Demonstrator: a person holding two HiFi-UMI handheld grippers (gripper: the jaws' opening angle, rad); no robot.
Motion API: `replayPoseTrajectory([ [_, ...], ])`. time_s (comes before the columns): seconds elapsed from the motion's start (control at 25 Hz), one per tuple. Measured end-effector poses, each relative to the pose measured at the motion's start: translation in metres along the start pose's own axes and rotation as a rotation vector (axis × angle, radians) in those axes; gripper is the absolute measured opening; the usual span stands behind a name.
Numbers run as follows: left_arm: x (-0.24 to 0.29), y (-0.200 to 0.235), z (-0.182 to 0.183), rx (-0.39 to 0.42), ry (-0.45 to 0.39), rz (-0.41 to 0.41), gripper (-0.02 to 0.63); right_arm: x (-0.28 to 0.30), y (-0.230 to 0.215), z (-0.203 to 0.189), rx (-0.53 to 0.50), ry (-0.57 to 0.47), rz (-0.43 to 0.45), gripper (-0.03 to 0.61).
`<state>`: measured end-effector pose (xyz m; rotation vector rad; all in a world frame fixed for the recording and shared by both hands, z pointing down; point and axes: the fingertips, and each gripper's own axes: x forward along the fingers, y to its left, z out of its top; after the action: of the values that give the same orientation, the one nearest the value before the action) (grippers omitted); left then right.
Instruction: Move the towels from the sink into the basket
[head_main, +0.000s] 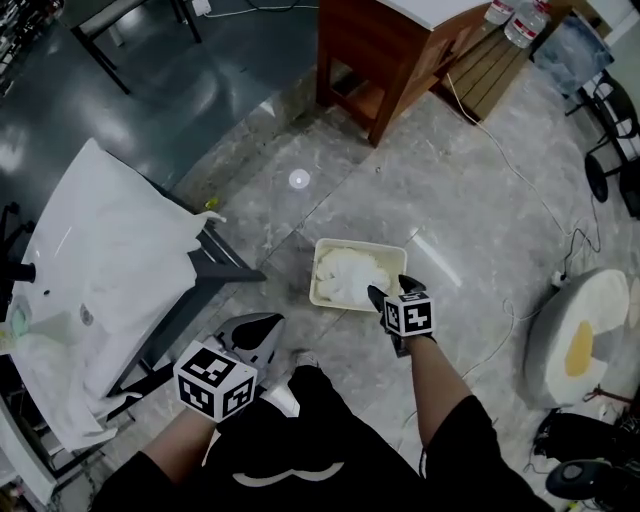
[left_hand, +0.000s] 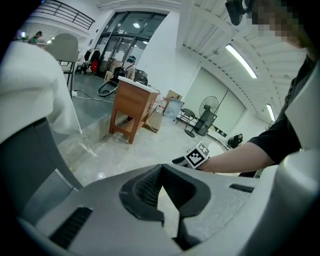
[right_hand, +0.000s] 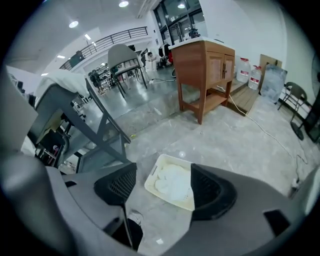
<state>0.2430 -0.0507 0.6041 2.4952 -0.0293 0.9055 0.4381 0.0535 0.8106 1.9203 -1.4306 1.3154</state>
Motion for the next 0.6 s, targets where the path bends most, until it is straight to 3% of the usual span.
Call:
replayPoseTrajectory([
  [0.28,-0.012,0.003,-0.006,-0.026,-0.009,0.024,0.006,-0.012,0.022,0.002,-0.033,-0.006,0.035,0.324],
  [0.6,-0.068,0.007,0.017,-0.002,-0.088,0.067,0.006,-0.065,0.108,0.082,-0.207,-0.148,0.154,0.324],
])
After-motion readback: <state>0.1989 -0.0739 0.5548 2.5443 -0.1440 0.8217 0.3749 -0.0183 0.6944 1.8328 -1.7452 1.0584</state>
